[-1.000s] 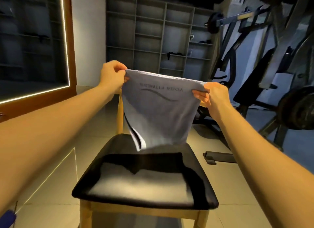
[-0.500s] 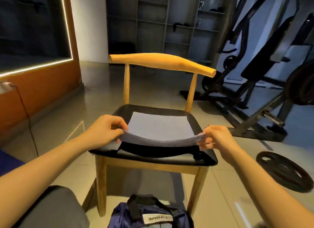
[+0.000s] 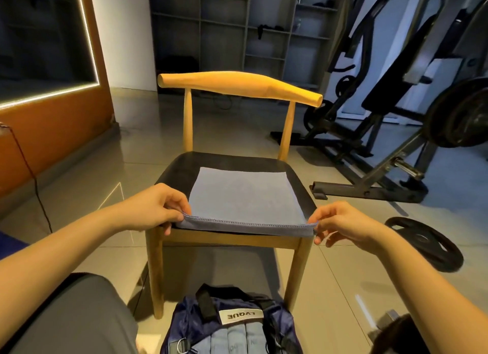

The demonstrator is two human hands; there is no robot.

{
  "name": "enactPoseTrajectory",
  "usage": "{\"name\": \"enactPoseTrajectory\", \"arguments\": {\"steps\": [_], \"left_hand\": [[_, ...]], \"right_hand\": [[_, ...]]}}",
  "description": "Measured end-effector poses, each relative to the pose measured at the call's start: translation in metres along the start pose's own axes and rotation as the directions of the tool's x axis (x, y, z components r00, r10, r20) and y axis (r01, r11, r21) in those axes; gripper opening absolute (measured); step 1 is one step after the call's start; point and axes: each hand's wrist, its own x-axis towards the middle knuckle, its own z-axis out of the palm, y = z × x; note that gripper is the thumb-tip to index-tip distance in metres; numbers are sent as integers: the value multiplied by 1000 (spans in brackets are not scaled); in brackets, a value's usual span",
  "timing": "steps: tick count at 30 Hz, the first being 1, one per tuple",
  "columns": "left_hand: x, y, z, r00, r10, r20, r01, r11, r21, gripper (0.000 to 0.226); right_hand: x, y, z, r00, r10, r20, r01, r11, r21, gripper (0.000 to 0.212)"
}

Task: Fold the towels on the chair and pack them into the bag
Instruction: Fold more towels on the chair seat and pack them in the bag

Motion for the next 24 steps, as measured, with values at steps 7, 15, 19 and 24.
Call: {"name": "enactPoseTrajectory", "arguments": {"steps": [7,15,19,24], "left_hand": [[10,-11,21,961,-24,276,-12,992,128,14],[86,-17,-3,996,-67,-67,79,979,188,16],[163,-32,-11,949,-153,-275,199,969,146,8],[232,-60,-7,936,-290,-201,309,948,72,47]], "right_hand": [[14,9,18,987,81,140,-39,959,-280,14],[85,-24,-3,986,-41,-162,-8,957,-290,11],[158,-31,-14,925,-85,-371,-36,950,-309,4],[226,-28,-17,950,-22,-310,-105,917,-385,29]]}}
